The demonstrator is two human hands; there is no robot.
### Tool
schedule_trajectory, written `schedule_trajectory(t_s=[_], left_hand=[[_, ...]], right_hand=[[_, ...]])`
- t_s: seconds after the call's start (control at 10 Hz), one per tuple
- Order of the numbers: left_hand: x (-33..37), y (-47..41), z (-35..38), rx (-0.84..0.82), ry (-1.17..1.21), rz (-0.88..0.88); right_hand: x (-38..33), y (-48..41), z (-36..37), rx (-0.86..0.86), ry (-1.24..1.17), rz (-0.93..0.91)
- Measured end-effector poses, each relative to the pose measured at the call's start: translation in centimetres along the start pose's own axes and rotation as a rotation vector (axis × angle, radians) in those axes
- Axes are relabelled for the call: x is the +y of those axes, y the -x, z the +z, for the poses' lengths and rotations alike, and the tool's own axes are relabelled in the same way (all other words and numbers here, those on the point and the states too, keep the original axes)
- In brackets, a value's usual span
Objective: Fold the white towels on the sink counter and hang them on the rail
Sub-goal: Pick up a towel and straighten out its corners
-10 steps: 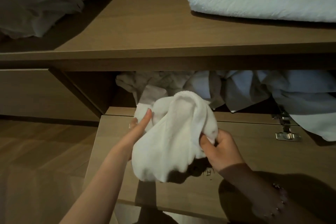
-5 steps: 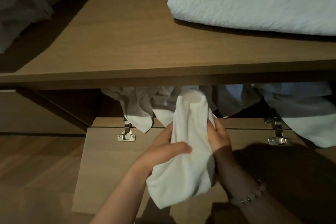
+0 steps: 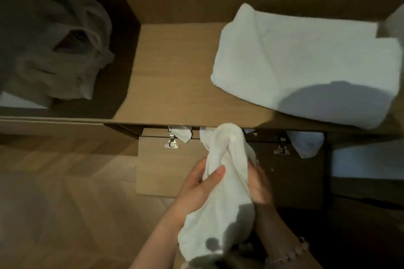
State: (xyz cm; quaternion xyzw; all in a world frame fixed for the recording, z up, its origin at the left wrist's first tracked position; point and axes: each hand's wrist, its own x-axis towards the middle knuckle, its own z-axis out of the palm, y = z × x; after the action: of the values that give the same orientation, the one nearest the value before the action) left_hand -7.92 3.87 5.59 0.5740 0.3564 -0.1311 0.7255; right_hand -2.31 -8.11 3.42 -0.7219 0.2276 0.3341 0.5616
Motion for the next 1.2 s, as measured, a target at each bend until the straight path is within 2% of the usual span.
schedule_trajectory(t_s=[0.2, 0.3, 0.4, 0.5, 0.6, 0.8, 0.9, 1.2], left_hand=[[12.8, 12.6, -0.2, 0.035, 0.089, 0.013], [21.4, 18.3, -1.0, 0.009, 0.1, 0.131], [28.3, 22.6, -2.5, 0.003, 0.114, 0.238], [35.0, 28.3, -3.5, 0.039, 0.149, 0.415], [38.1, 30.4, -5.7, 0.123, 0.091, 0.49], [39.6, 32.3, -12.1, 0.262, 0.11, 0.548], [39.9, 32.6, -15.9, 0.28, 0.085, 0.56], [41.5, 29.9, -33.0, 0.262, -0.055, 0.54]], right_hand=[[-15.3, 16.5, -1.4, -0.106, -0.078, 0.012], [-22.9, 23.6, -1.3, -0.315, -0.117, -0.179], [-28.8, 28.4, -0.4, -0.406, -0.032, -0.326], [-34.0, 32.1, 1.3, -0.466, -0.09, -0.418], [-37.2, 34.8, 3.9, -0.495, -0.119, -0.43], [-38.4, 37.0, 11.1, -0.553, -0.023, -0.403], [-38.3, 37.4, 15.1, -0.57, -0.039, -0.401], [-37.7, 37.9, 31.7, -0.521, -0.242, -0.375]])
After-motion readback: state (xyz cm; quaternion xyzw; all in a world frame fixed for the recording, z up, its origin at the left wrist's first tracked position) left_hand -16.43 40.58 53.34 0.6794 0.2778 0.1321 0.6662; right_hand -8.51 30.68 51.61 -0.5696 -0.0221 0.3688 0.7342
